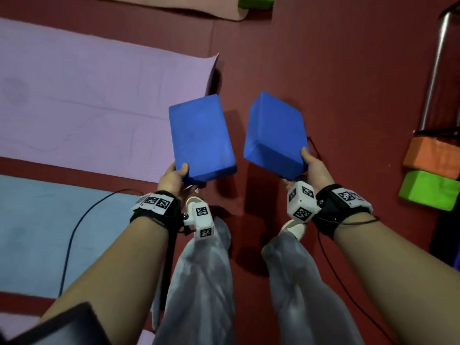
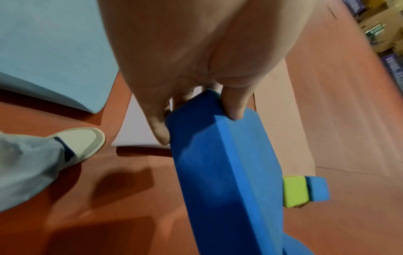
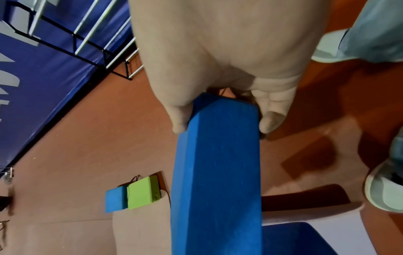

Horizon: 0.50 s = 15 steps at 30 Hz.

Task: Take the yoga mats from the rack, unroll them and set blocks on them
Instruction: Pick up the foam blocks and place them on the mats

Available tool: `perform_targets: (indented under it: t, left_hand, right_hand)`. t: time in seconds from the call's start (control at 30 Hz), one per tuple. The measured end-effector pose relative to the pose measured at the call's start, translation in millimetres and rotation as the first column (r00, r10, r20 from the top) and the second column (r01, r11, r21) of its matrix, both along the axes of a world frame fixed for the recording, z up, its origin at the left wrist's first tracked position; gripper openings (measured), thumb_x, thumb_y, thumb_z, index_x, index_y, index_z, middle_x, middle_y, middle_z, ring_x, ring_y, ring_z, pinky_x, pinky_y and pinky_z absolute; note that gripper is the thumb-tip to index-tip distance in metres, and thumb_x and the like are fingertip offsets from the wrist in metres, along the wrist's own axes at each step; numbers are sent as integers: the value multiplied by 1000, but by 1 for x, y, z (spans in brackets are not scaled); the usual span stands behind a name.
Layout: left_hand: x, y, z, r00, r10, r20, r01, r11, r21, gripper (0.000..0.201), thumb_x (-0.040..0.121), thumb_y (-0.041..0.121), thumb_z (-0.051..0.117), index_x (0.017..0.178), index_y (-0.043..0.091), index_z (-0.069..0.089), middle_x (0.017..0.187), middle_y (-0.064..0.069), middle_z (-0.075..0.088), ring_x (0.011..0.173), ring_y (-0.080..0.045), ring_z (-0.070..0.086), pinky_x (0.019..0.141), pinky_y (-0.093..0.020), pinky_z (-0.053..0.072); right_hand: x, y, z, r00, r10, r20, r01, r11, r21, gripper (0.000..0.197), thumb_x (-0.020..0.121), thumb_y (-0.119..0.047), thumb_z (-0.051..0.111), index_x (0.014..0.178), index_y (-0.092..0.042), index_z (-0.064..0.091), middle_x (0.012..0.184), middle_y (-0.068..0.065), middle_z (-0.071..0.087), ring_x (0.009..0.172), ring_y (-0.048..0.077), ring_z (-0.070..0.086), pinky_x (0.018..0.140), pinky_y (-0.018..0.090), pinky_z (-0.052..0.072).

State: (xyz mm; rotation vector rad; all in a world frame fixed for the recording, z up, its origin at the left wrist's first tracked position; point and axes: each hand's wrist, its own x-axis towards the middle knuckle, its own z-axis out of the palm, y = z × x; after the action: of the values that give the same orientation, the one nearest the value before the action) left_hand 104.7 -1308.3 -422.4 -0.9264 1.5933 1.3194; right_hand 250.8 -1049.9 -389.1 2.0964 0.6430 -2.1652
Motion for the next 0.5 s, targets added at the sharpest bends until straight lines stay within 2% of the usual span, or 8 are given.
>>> perform_targets:
  t: [0.1, 0.2, 0.27, 0.37, 0.43, 0.5]
  left_hand:
    - [-23, -40, -59, 998, 9, 59, -9, 1000, -4, 31, 101, 17, 53, 131, 23, 53, 123, -8, 60, 95, -24, 63, 81, -40, 55]
    - [-33, -73, -115, 994, 29, 101, -30, 1000, 5, 35, 100, 14, 52, 133, 25, 53, 125, -7, 59, 97, -23, 61, 85, -41, 53]
    - [-31, -86, -147, 994, 31, 105, -33, 999, 11, 36, 100, 10, 53, 131, 27, 54, 125, -6, 59, 100, -24, 61, 89, -43, 52]
    - [-21, -92, -189, 995, -30, 93, 28, 999, 26, 39, 99, 4, 50, 131, 27, 53, 118, -3, 64, 99, -23, 64, 90, -41, 52]
    - [-16, -87, -212, 991, -117, 65, 115, 993, 36, 41, 98, 2, 53, 133, 23, 53, 120, -6, 66, 100, -23, 65, 92, -40, 53]
    - [-12, -77, -237, 975, -218, 33, 218, 976, 27, 47, 96, 1, 56, 138, 21, 51, 120, -8, 66, 98, -23, 65, 82, -34, 56]
  right_hand:
    - [-36, -30, -56, 999, -34, -6, 34, 999, -19, 39, 89, -48, 64, 105, -12, 62, 96, 12, 65, 74, 27, 61, 75, 40, 49]
    - [-64, -58, -109, 998, -53, -33, 51, 998, -35, 39, 92, -50, 59, 107, -14, 61, 87, 7, 65, 65, 25, 57, 62, 34, 47]
    - [-75, -71, -137, 1000, -7, -28, 6, 999, -44, 42, 92, -53, 56, 111, -15, 59, 90, 6, 63, 62, 25, 54, 57, 31, 48]
    - [-82, -81, -177, 1000, 16, -26, -18, 998, -63, 39, 92, -51, 56, 104, -14, 60, 90, 7, 62, 63, 25, 53, 59, 32, 46]
    - [-83, -80, -198, 999, 28, -26, -30, 997, -69, 35, 92, -49, 57, 99, -14, 59, 84, 6, 60, 63, 23, 52, 60, 31, 43]
    - [-82, -73, -222, 998, 54, -24, -55, 997, -58, 33, 92, -48, 58, 99, -16, 59, 83, 3, 60, 64, 20, 51, 60, 29, 43]
